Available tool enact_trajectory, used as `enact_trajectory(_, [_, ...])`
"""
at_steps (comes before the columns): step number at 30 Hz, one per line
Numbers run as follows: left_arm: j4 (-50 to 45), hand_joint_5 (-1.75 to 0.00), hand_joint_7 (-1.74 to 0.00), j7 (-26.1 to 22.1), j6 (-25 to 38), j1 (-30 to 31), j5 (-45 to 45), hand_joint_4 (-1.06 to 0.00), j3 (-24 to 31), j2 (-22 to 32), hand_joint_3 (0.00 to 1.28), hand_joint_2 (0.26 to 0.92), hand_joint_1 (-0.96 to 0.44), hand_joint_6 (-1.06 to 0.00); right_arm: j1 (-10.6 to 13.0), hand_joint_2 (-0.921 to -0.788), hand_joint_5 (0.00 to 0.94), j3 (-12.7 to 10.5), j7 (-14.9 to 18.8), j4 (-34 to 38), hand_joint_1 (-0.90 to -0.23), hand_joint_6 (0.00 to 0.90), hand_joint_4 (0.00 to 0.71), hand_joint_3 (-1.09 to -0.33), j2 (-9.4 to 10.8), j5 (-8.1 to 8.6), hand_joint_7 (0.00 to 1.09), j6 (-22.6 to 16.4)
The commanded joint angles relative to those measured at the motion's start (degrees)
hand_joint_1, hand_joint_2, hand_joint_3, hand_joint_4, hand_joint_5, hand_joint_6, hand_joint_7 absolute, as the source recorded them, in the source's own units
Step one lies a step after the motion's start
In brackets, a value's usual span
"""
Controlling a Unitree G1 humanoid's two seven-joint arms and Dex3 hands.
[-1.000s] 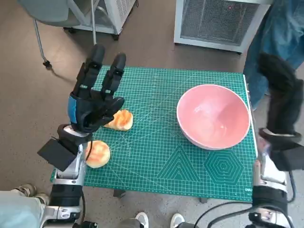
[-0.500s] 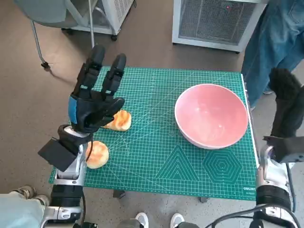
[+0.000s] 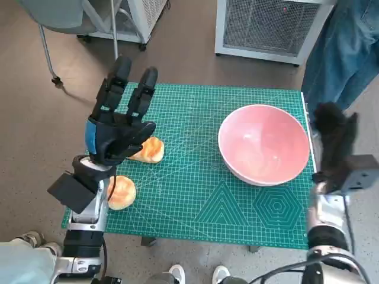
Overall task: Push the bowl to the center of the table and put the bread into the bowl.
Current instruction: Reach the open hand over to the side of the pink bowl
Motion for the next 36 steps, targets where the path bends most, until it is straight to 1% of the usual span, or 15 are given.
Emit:
enact_trajectory(1, [-0.9, 0.0, 0.0, -0.1, 0.3, 0.5, -0.6, -0.21, 0.4, 0.4, 0.17, 0.921, -0.06, -0.28, -0.3, -0.921, 0.001, -0.8, 1.8, 2.0, -0.6, 0.022, 0.183, -0.847, 2.5, 1.72, 0.51, 2.7])
enact_trajectory(6, [-1.0, 0.0, 0.0, 0.1, 0.5, 0.6, -0.4, -0.21, 0.4, 0.5, 0.17, 0.921, -0.06, -0.28, -1.5, -0.921, 0.0, -1.2, 2.9, 2.5, -0.618, 0.022, 0.177, -0.843, 4.5, 2.49, 0.51, 4.1])
enact_trajectory(8, [-1.0, 0.0, 0.0, 0.1, 0.5, 0.7, -0.3, -0.21, 0.5, 0.6, 0.17, 0.921, -0.07, -0.28, -2.2, -0.921, 0.0, -1.6, 3.5, 2.9, -0.625, 0.022, 0.176, -0.839, 5.1, 3.18, 0.5, 4.8])
enact_trajectory(10, [-1.1, 0.0, 0.0, 0.1, 0.6, 0.7, -0.3, -0.21, 0.5, 0.6, 0.17, 0.921, -0.07, -0.28, -3.3, -0.921, 0.0, -2.8, 4.9, 3.4, -0.633, 0.019, 0.175, -0.832, 6.3, 4.77, 0.5, 5.8])
enact_trajectory(14, [-1.2, 0.0, 0.0, 0.2, 0.6, 0.9, -0.3, -0.21, 0.6, 0.8, 0.17, 0.921, -0.07, -0.28, -5.1, -0.921, 0.0, -4.6, 6.8, 4.3, -0.631, 0.011, 0.155, -0.827, 7.7, 6.97, 0.49, 7.6])
enact_trajectory(19, [-1.9, 0.0, 0.0, 0.3, 0.8, 1.4, -0.2, -0.21, 0.7, 1.0, 0.17, 0.921, -0.07, -0.27, -6.7, -0.921, 0.0, -5.7, 7.7, 5.0, -0.629, 0.009, 0.137, -0.82, 8.8, 8.37, 0.47, 8.9])
enact_trajectory(23, [-2.4, 0.0, 0.0, 0.4, 1.0, 1.8, -0.1, -0.21, 0.9, 1.2, 0.17, 0.921, -0.07, -0.27, -8.3, -0.921, 0.001, -6.1, 7.5, 5.5, -0.622, 0.008, 0.136, -0.821, 9.7, 8.62, 0.46, 9.7])
enact_trajectory(25, [-2.7, 0.0, 0.0, 0.3, 1.1, 2.0, -0.2, -0.21, 1.0, 1.3, 0.17, 0.921, -0.07, -0.27, -9.1, -0.921, 0.002, -6.0, 7.2, 5.7, -0.609, 0.012, 0.138, -0.835, 10.1, 8.59, 0.46, 10.1])
enact_trajectory(28, [-2.8, 0.0, 0.0, 0.3, 1.1, 2.2, -0.3, -0.21, 1.2, 1.5, 0.17, 0.921, -0.07, -0.27, -10.2, -0.921, 0.002, -5.8, 6.7, 6.1, -0.59, 0.019, 0.14, -0.854, 10.5, 8.12, 0.45, 10.4])
enact_trajectory(31, [-3.1, 0.0, 0.0, 0.5, 1.2, 2.4, -0.1, -0.21, 1.3, 1.6, 0.17, 0.921, -0.07, -0.27, -10.8, -0.921, 0.002, -5.8, 6.4, 6.4, -0.577, 0.025, 0.141, -0.868, 10.7, 7.91, 0.44, 10.7])
enact_trajectory(36, [-3.2, 0.0, 0.0, 0.7, 1.2, 2.6, 0.2, -0.21, 1.4, 1.6, 0.17, 0.921, -0.07, -0.27, -11.7, -0.921, 0.002, -6.5, 6.3, 7.0, -0.567, 0.035, 0.142, -0.877, 11.2, 8.45, 0.44, 11.4])
